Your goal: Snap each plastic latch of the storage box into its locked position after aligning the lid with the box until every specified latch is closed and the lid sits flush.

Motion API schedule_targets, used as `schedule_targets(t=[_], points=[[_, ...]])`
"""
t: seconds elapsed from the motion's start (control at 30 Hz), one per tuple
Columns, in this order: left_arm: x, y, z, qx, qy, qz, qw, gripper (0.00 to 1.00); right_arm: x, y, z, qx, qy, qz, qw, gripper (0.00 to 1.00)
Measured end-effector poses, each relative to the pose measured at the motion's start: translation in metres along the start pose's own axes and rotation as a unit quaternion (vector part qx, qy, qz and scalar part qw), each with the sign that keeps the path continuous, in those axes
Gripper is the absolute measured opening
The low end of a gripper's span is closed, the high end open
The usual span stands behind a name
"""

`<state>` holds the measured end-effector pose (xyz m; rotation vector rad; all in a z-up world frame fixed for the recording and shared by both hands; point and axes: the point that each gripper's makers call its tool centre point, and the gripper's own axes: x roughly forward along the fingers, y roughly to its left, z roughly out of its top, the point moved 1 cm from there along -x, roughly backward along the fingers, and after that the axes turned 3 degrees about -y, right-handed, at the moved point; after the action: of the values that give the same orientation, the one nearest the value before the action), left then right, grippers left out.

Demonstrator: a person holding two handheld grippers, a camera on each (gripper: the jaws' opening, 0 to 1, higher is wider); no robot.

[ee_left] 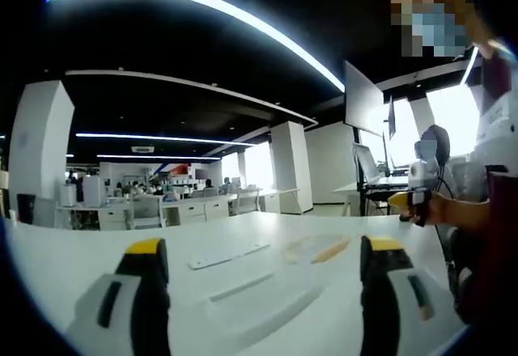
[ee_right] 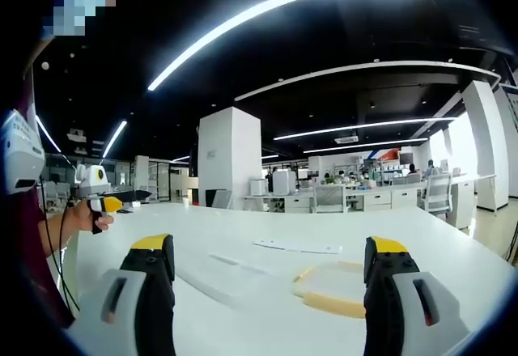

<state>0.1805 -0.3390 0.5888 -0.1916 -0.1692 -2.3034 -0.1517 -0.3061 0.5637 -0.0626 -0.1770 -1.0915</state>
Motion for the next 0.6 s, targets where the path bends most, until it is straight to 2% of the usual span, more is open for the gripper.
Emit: schedule_targets(t=[0.23,0.6], points=[[0.001,-0.006,-0.002,-0.022,0.003,-0.009,0.9997,0.99,-0.004,-0.005,0.0,0.005,-0.003,-0.002,1.0,1.0],[0.019,-0.015,0.005,-0.015,0.002,-0.026,0.9995,1.0,-0.007,-0.008,-0.002,0.011,-0.01,0.002,0.9999,1.0]])
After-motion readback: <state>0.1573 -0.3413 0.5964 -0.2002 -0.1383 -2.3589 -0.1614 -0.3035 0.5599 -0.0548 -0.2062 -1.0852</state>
